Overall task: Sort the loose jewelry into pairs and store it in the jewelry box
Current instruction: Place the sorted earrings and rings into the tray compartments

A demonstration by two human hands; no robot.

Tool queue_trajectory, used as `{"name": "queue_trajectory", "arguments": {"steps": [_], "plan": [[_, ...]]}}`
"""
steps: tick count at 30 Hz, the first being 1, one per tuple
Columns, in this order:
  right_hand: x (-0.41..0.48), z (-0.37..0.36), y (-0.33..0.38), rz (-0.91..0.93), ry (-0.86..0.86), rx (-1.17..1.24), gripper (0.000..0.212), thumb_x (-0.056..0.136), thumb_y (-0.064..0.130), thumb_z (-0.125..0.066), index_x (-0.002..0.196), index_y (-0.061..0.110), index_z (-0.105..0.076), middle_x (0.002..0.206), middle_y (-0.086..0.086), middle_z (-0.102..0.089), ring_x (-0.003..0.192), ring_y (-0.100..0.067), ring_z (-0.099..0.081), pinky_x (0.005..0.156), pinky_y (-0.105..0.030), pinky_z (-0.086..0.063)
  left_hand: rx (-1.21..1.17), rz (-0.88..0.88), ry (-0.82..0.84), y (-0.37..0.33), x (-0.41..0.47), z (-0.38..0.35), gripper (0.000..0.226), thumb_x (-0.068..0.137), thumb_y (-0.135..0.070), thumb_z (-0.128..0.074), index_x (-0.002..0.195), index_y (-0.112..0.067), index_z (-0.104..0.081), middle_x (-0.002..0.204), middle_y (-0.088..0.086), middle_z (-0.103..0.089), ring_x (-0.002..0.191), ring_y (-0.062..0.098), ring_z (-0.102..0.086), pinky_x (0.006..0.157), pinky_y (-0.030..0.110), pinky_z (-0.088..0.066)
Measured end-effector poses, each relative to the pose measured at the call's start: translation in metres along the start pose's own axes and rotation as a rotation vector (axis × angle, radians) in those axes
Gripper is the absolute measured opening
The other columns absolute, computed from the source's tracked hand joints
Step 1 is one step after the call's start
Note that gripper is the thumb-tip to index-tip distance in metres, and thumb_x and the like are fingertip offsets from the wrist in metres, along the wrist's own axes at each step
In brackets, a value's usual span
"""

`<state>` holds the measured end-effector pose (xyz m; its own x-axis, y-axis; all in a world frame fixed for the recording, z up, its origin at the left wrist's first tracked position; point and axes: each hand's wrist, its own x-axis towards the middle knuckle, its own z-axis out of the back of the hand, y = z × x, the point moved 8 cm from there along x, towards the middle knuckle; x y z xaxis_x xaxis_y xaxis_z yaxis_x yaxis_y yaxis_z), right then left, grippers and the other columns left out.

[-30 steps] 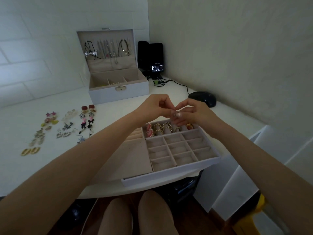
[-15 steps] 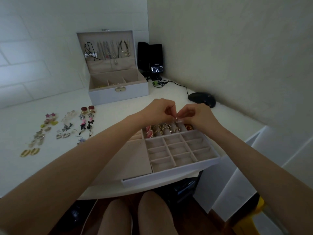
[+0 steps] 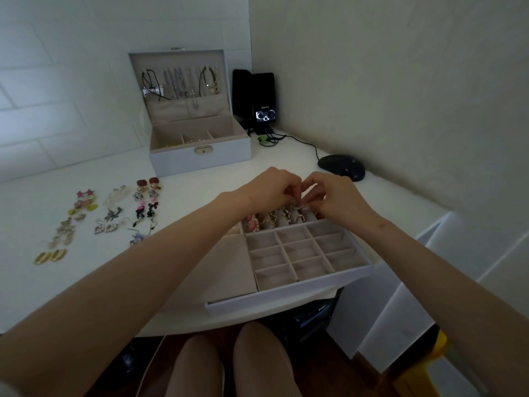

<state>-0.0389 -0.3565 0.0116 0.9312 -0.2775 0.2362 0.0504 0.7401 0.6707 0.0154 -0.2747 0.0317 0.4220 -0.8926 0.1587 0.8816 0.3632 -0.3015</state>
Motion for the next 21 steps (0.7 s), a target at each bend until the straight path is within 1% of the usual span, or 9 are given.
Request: {"name": "queue_trajectory", "arguments": {"steps": [2, 5, 6, 8, 10, 12, 15, 17, 21], "plan": [[-0.0005, -0.0007, 0.0003, 0.014, -0.010, -0.016, 0.029, 0.073, 0.001, -0.074, 0.093, 0.018, -0.061, 0.080, -0.003, -0.073, 0.077, -0.014, -0.068, 0.071, -0.024, -0.053, 0.010, 0.004, -0.002, -0.0009, 0.0000, 0.0000, 0.010, 0.085, -0.010, -0.062, 0.093, -0.009, -0.068, 0.096, 0.006, -0.068, 0.091, 0.020, -0.060, 0.084, 0.032, -0.046], [-0.0004, 0.0003, 0.0024, 0.037, -0.054, -0.058, 0.028, 0.074, -0.001, -0.071, 0.096, 0.014, -0.063, 0.082, -0.004, -0.072, 0.075, -0.013, -0.065, 0.067, -0.018, -0.049, 0.003, 0.005, -0.026, -0.0019, -0.0005, 0.0006, 0.009, 0.084, -0.011, -0.063, 0.091, -0.010, -0.069, 0.095, 0.006, -0.069, 0.090, 0.021, -0.061, 0.084, 0.034, -0.047], [-0.0003, 0.0006, 0.0031, 0.041, -0.064, -0.061, 0.029, 0.073, -0.003, -0.071, 0.096, 0.014, -0.063, 0.082, -0.005, -0.071, 0.074, -0.015, -0.064, 0.067, -0.020, -0.050, -0.002, 0.006, -0.029, -0.0024, -0.0004, 0.0000, 0.008, 0.084, -0.010, -0.063, 0.090, -0.010, -0.068, 0.094, 0.006, -0.069, 0.090, 0.021, -0.061, 0.084, 0.034, -0.047], [-0.0004, 0.0003, 0.0033, 0.041, -0.064, -0.057, 0.029, 0.073, -0.003, -0.070, 0.094, 0.014, -0.061, 0.082, -0.006, -0.070, 0.075, -0.018, -0.065, 0.073, -0.030, -0.054, 0.008, 0.005, -0.027, -0.0038, 0.0002, -0.0019, 0.008, 0.083, -0.009, -0.063, 0.090, -0.010, -0.068, 0.094, 0.006, -0.069, 0.089, 0.020, -0.061, 0.082, 0.032, -0.047], [-0.0008, -0.0002, 0.0031, 0.034, -0.059, -0.055, 0.030, 0.072, -0.002, -0.071, 0.093, 0.017, -0.060, 0.081, -0.005, -0.070, 0.077, -0.019, -0.066, 0.077, -0.039, -0.054, 0.037, -0.004, -0.028, -0.0050, 0.0007, -0.0030, 0.008, 0.083, -0.009, -0.062, 0.090, -0.009, -0.067, 0.094, 0.005, -0.068, 0.088, 0.019, -0.060, 0.079, 0.028, -0.045], [-0.0012, -0.0016, 0.0040, 0.037, -0.053, -0.060, 0.030, 0.072, 0.000, -0.071, 0.095, 0.015, -0.061, 0.080, -0.004, -0.071, 0.077, -0.019, -0.066, 0.079, -0.041, -0.053, 0.062, -0.007, -0.017, -0.0045, 0.0003, -0.0034, 0.008, 0.084, -0.009, -0.061, 0.090, -0.010, -0.066, 0.094, 0.004, -0.066, 0.089, 0.019, -0.058, 0.079, 0.030, -0.045], [-0.0021, -0.0012, 0.0053, 0.036, -0.066, -0.051, 0.028, 0.075, 0.001, -0.069, 0.097, 0.016, -0.062, 0.079, -0.001, -0.071, 0.077, -0.016, -0.065, 0.078, -0.040, -0.053, 0.132, -0.006, 0.011, -0.0031, -0.0009, -0.0035, 0.009, 0.085, -0.014, -0.061, 0.092, -0.013, -0.066, 0.092, 0.000, -0.053, 0.091, 0.019, -0.054, 0.081, 0.034, -0.046], [-0.0031, 0.0004, 0.0046, 0.017, -0.071, -0.032, 0.026, 0.078, 0.001, -0.066, 0.098, 0.018, -0.062, 0.082, -0.002, -0.071, 0.077, -0.016, -0.064, 0.077, -0.037, -0.053, 0.166, -0.004, 0.020, -0.0022, -0.0014, -0.0025, 0.011, 0.087, -0.018, -0.059, 0.095, -0.017, -0.067, 0.092, -0.003, -0.046, 0.092, 0.018, -0.052, 0.080, 0.034, -0.046], [-0.0053, 0.0052, 0.0091, 0.016, -0.083, -0.005, 0.021, 0.082, 0.005, -0.064, 0.097, 0.020, -0.062, 0.083, 0.001, -0.068, 0.075, -0.014, -0.061, 0.075, -0.032, -0.052, 0.162, -0.010, 0.051, 0.0014, -0.0047, -0.0015, 0.017, 0.090, -0.020, -0.057, 0.104, -0.022, -0.067, 0.093, -0.006, -0.049, 0.092, 0.013, -0.049, 0.081, 0.030, -0.044]]}}
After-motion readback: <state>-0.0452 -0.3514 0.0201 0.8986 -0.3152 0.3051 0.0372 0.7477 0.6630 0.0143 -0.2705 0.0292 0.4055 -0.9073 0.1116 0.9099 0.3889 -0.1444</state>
